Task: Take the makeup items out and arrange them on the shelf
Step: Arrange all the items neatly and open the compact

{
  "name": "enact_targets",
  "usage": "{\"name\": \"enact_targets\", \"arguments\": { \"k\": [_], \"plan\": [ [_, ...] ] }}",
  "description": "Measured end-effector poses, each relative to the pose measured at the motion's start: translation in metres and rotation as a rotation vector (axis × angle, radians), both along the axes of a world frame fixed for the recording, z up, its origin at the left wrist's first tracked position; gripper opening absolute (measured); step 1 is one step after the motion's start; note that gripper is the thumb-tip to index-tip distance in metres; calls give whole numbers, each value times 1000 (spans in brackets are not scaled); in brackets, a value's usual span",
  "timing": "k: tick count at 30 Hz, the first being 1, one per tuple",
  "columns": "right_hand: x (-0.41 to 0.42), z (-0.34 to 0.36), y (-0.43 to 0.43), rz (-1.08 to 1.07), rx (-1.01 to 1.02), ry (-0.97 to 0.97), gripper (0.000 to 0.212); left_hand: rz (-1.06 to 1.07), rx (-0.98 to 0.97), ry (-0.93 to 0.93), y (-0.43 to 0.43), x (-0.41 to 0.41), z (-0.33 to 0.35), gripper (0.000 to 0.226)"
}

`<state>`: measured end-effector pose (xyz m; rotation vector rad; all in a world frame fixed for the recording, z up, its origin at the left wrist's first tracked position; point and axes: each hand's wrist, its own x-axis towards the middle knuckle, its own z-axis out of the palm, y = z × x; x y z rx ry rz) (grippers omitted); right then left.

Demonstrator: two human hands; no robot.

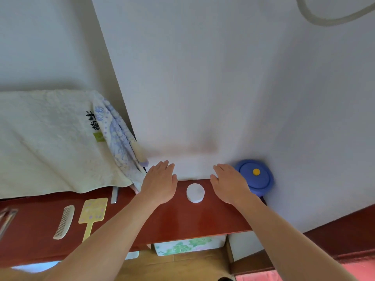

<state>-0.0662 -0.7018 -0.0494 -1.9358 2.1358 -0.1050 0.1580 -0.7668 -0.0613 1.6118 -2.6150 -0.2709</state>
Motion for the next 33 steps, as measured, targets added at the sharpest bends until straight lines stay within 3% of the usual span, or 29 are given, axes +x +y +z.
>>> {"name": "enact_targets", "arguments": {
  "k": [14,23,33],
  "plan": [
    [-27,-36,-47,160,83,-68,42,157,161,39,-8,-30,-28,50],
    [-33,-82,-59,239,214,-149,58,184,338,105,-10,-29,-72,60],
    [-31,-136,-69,293,262,-213,84,91,445,82,-7,-38,-134,96]
  ]
}}
